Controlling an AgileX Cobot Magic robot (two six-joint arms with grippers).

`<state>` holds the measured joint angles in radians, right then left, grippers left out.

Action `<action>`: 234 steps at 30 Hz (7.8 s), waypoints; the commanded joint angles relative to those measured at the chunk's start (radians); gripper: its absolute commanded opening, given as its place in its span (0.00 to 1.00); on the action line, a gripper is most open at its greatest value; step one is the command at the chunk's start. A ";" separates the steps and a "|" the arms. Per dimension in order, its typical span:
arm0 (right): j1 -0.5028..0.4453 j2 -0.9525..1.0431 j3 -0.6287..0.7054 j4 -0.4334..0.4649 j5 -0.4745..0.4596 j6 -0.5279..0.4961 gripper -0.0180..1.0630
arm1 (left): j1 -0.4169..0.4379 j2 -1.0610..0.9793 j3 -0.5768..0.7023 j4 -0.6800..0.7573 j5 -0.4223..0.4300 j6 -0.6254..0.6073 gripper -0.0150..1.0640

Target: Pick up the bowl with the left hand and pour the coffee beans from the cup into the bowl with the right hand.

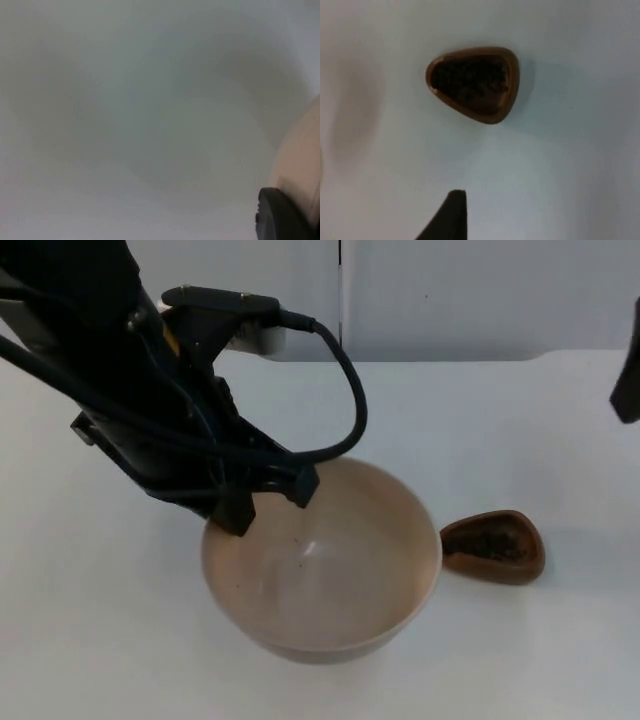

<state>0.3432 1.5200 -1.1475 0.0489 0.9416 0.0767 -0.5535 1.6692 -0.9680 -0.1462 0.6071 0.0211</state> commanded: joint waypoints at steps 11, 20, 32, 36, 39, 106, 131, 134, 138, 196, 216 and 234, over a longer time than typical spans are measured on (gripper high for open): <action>0.041 0.234 -0.035 -0.049 -0.145 0.152 0.95 | -0.005 -0.012 0.005 -0.003 -0.034 -0.027 0.01; 0.041 0.331 -0.035 -0.082 -0.229 0.230 0.90 | -0.005 -0.012 0.005 -0.003 -0.039 -0.027 0.01; 0.076 0.431 -0.035 -0.216 -0.373 0.356 0.89 | -0.005 -0.012 0.005 -0.003 -0.043 -0.027 0.01; 0.076 0.453 -0.035 -0.234 -0.414 0.368 0.86 | -0.005 -0.012 0.005 -0.003 -0.043 -0.027 0.01; 0.076 0.475 -0.035 -0.242 -0.430 0.383 0.85 | -0.005 -0.012 0.005 -0.003 -0.045 -0.027 0.01; 0.099 0.100 -0.035 -0.060 -0.042 0.113 0.02 | -0.005 -0.012 0.005 -0.025 -0.053 -0.027 0.01; 0.099 -0.048 -0.035 0.041 0.131 0.068 0.02 | -0.005 -0.012 0.005 -0.100 -0.081 -0.169 0.01; 0.099 -0.048 -0.035 0.054 0.131 0.068 0.02 | -0.011 -0.012 0.005 -0.014 -0.081 -0.276 0.01; 0.109 -0.048 -0.035 0.067 0.120 0.068 0.02 | -0.016 -0.012 0.004 0.074 -0.078 -0.379 0.01; 0.600 0.155 -0.348 -0.742 0.177 0.309 0.02 | -0.108 -0.012 0.004 0.237 -0.073 -0.561 0.01; 0.761 0.244 -0.348 -1.081 0.276 0.274 0.02 | -0.108 -0.012 0.004 0.235 -0.075 -0.561 0.01; 0.852 0.244 -0.348 -1.247 0.280 0.256 0.02 | -0.108 -0.012 0.004 0.235 -0.082 -0.561 0.01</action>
<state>1.1823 1.7681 -1.4909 -1.1651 1.2168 0.3439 -0.6556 1.6692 -0.9680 0.1018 0.5393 -0.5303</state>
